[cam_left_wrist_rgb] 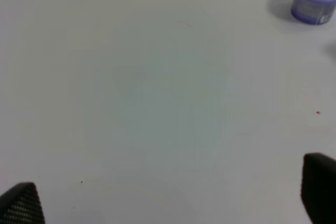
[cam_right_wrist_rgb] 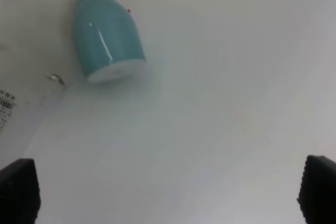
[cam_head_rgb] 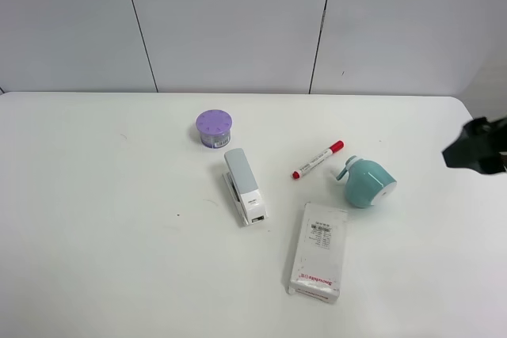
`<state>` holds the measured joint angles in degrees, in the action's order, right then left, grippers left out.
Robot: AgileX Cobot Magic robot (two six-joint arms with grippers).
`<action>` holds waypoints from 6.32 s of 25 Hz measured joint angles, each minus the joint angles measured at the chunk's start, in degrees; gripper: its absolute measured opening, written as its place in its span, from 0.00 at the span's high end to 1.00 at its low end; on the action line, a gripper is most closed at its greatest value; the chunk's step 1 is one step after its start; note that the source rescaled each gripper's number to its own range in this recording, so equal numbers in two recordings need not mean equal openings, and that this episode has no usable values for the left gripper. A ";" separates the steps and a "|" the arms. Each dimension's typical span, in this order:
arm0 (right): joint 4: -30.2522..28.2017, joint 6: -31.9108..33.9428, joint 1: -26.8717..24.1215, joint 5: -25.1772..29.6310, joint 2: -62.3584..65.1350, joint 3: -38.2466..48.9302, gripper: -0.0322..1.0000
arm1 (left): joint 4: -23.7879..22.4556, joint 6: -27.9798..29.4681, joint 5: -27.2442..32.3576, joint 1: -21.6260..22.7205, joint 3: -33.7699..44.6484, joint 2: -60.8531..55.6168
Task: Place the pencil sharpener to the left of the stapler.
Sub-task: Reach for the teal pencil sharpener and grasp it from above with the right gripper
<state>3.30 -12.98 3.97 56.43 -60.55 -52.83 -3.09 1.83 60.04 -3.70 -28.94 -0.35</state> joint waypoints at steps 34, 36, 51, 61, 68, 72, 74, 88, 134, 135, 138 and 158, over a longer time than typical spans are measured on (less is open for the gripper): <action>-1.12 -4.14 9.03 -14.69 -44.85 -9.66 0.00 | 0.00 0.00 0.00 0.00 0.00 0.00; -1.19 -4.14 9.03 -14.75 -45.57 -9.66 0.00 | 0.00 0.00 0.00 0.00 0.00 0.00; -1.57 -3.96 9.03 -17.61 -49.69 -9.71 0.06 | 0.00 0.00 0.00 0.00 0.00 0.00; -1.63 -3.19 10.67 -16.94 -52.47 -9.89 0.07 | 0.00 0.00 0.00 0.00 0.00 0.00; -2.19 -1.76 10.76 -15.96 -52.68 -10.17 0.07 | 0.00 0.00 0.00 0.00 0.00 0.00; -2.79 -1.29 10.87 -15.65 -52.68 -10.24 0.07 | 0.00 0.00 0.00 0.00 0.00 0.00; -2.87 -1.29 10.87 -15.65 -52.49 -10.24 0.07 | 0.00 0.00 0.00 0.00 0.00 0.00; -3.30 -1.17 10.87 -14.46 -50.74 -10.18 0.07 | 0.00 0.00 0.00 0.00 0.00 0.00; -3.30 -1.53 10.02 -14.46 -51.54 -10.18 0.16 | 0.00 0.00 0.00 0.00 0.00 0.00; -3.30 -1.53 10.02 -14.46 -51.61 -10.18 0.17 | 0.00 0.00 0.00 0.00 0.00 0.00; -3.30 -1.53 10.02 -14.46 -51.61 -10.18 0.31 | 0.00 0.00 0.00 0.00 0.00 0.00; -4.41 -1.49 10.02 -12.99 -49.72 -10.18 0.96 | 0.00 0.00 0.00 0.00 0.00 0.00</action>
<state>-1.11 -14.47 13.98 43.44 -110.26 -63.02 -3.09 1.83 60.04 -3.70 -28.94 -0.35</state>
